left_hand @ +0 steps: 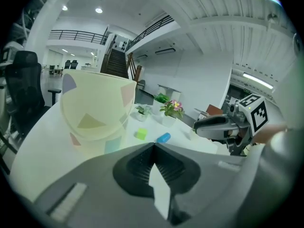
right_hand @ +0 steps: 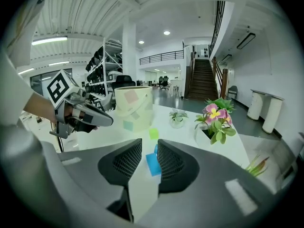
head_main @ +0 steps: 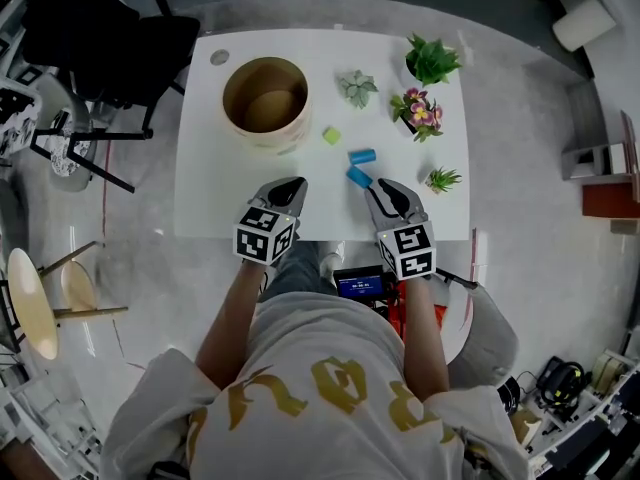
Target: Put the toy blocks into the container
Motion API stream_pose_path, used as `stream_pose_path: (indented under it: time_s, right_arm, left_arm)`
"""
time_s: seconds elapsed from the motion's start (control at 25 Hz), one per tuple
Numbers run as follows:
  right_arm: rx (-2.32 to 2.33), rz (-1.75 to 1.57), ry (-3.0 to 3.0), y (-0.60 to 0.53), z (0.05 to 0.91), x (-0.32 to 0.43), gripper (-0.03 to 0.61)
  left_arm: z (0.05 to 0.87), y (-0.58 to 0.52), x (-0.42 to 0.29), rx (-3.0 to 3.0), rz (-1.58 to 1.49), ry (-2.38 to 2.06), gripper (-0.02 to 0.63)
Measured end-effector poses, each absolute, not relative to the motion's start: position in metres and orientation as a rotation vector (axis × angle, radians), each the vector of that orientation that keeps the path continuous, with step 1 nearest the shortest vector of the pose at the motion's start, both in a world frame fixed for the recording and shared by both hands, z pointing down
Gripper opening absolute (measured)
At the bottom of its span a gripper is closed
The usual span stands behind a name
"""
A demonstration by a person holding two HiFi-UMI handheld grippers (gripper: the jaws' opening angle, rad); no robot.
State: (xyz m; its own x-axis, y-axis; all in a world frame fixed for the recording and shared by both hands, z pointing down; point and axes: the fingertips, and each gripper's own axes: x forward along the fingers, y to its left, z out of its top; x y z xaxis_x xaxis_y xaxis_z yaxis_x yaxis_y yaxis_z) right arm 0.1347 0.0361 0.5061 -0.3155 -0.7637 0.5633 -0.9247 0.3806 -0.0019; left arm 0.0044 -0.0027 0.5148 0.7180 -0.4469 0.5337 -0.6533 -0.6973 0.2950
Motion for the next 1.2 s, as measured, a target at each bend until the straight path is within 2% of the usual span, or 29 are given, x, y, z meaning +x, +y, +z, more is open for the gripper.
stream_pose_path:
  time_s: [1.2]
  right_arm:
    - [1.189, 0.542, -1.979, 0.010, 0.596, 0.128, 0.161]
  left_arm:
    - [0.577, -0.026, 0.002, 2.405, 0.753, -0.661, 0.000]
